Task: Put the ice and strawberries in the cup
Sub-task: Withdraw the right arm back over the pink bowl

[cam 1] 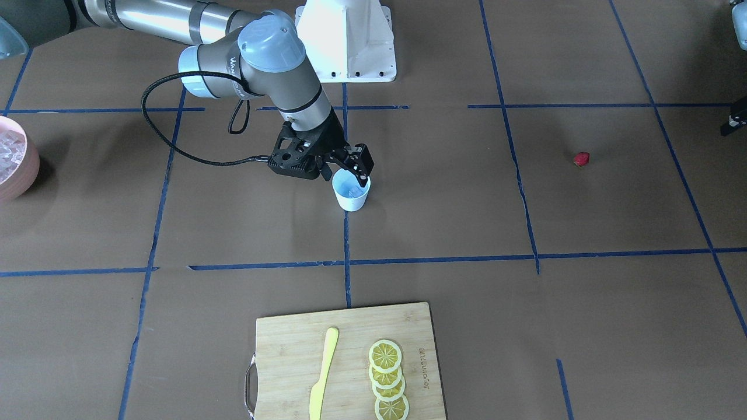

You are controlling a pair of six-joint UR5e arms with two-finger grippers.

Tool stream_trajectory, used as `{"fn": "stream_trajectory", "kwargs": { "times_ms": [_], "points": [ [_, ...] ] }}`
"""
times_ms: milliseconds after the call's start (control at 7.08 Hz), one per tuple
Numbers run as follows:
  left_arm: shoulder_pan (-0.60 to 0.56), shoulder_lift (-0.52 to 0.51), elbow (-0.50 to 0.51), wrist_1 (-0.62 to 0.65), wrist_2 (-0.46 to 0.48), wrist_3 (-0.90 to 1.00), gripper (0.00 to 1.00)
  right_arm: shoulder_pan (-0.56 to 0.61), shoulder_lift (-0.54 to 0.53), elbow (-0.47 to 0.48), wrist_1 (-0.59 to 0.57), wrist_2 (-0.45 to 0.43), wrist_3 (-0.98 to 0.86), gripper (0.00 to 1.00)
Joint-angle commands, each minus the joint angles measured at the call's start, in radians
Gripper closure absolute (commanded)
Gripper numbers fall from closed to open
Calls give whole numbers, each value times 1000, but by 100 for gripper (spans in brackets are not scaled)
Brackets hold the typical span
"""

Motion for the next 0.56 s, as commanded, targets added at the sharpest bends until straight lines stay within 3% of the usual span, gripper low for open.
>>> {"fn": "stream_trajectory", "kwargs": {
  "times_ms": [0, 282, 424],
  "points": [
    [1, 0, 4, 0, 1, 2, 0, 75, -51, 58, -10, 64, -5, 17],
    [1, 0, 9, 0, 1, 3, 0, 263, -286, 240, -10, 256, -142, 17],
    [1, 0, 6, 0, 1, 2, 0, 322, -433, 317, -10, 288, -259, 17]
  ]
}}
